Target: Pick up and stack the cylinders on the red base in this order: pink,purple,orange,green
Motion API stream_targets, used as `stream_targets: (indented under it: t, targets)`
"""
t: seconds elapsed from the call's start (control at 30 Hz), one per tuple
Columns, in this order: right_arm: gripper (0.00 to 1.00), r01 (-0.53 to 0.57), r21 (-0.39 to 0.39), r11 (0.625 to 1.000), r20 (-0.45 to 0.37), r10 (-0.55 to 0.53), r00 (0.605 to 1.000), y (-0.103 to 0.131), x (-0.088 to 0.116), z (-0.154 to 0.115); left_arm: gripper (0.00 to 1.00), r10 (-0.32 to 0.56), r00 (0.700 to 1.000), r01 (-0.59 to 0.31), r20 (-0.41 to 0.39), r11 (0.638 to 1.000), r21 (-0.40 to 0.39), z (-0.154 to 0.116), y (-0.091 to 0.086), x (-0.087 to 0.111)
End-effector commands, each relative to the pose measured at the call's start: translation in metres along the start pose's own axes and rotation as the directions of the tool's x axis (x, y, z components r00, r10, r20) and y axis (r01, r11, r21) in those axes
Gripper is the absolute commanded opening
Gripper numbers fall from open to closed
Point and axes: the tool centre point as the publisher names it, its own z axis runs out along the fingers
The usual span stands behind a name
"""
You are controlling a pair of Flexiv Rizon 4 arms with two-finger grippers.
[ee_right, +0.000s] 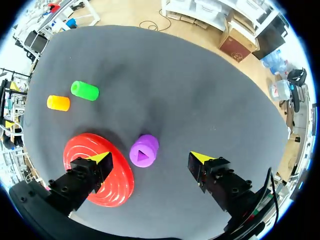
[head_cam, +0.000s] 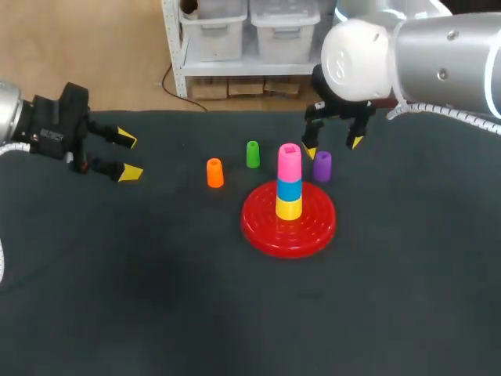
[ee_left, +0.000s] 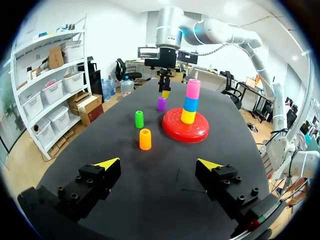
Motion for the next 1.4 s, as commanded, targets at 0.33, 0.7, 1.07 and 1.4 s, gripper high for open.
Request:
stream_targets:
  t: [0.33,0.7,1.07,1.4]
  targets:
    - [0.94,0.037,0.058,0.998,-0.029,-0.036,0.999,0.002,-0.004,0.018,1.0,0.002,1.0,-0.002,0.004,1.0,-0.004,0.0,-0.001,0.001]
    - [0.47,0.044,0.06,0.997,-0.031,-0.042,0.999,0.002,-0.008,0.022,1.0,0.002,1.0,-0.002,0.004,1.0,-0.004,0.0,-0.001,0.001]
    - [0.0,0.078,0.066,0.995,-0.016,-0.077,0.997,0.004,-0.012,0.01,1.0,0.002,1.0,-0.002,0.004,1.0,-0.004,0.0,-0.001,0.001]
    - [0.0,0.165,0.222,0.961,0.141,-0.199,0.97,0.023,-0.015,-0.079,1.0,0.002,1.0,-0.002,0.004,1.0,-0.004,0.0,-0.001,0.001]
